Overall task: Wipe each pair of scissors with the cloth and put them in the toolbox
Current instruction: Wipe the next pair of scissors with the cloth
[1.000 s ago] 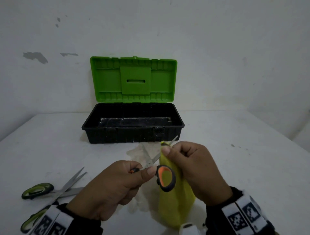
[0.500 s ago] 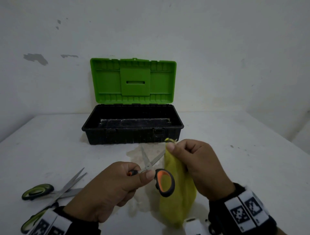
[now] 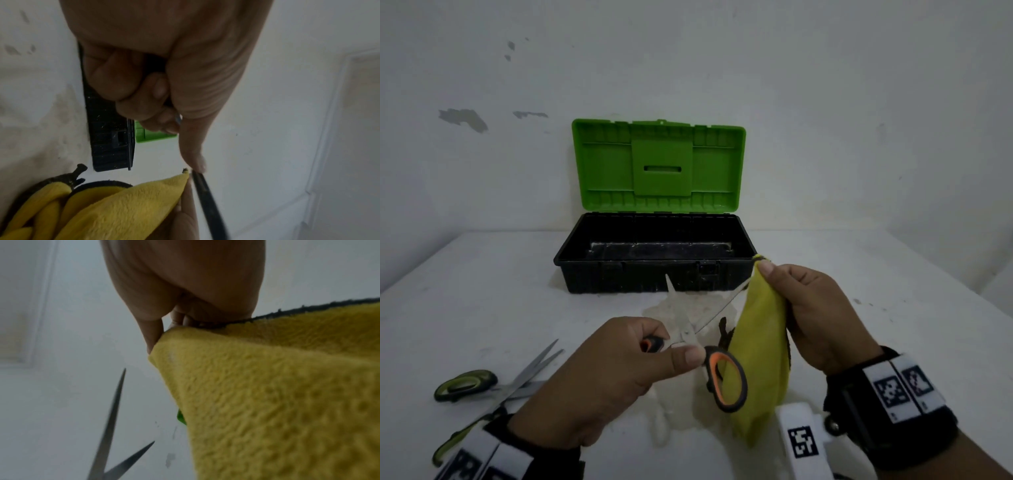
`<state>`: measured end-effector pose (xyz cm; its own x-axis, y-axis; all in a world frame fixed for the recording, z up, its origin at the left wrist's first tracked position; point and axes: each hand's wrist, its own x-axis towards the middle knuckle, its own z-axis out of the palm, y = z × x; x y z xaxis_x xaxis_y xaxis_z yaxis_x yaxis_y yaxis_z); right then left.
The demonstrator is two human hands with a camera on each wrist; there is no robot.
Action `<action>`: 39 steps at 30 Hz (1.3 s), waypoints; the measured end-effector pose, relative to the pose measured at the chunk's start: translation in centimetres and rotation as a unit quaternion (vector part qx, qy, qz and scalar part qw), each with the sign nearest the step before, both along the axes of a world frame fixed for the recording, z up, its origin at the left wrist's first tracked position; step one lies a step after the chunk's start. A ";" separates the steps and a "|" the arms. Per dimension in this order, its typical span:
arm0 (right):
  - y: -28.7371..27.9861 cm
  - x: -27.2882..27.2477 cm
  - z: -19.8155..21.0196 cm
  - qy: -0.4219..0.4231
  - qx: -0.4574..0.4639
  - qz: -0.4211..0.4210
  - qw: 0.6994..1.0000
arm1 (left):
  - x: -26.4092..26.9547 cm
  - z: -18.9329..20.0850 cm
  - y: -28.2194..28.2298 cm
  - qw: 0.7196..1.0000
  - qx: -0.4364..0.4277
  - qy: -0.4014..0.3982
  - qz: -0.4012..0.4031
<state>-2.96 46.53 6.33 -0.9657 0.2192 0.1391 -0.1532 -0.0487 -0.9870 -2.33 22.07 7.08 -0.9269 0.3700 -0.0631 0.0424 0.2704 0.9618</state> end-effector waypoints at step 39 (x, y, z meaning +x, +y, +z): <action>-8.4 3.7 -1.7 -0.009 0.186 0.083 0.979 | -0.6 -2.0 3.2 0.947 0.253 -0.099 0.173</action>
<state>0.73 38.16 4.66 -0.9867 -0.0031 0.1626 -0.1565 0.2915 -0.9437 -2.89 25.31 5.12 -0.9867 0.0758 -0.1435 -0.1585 -0.2613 0.9522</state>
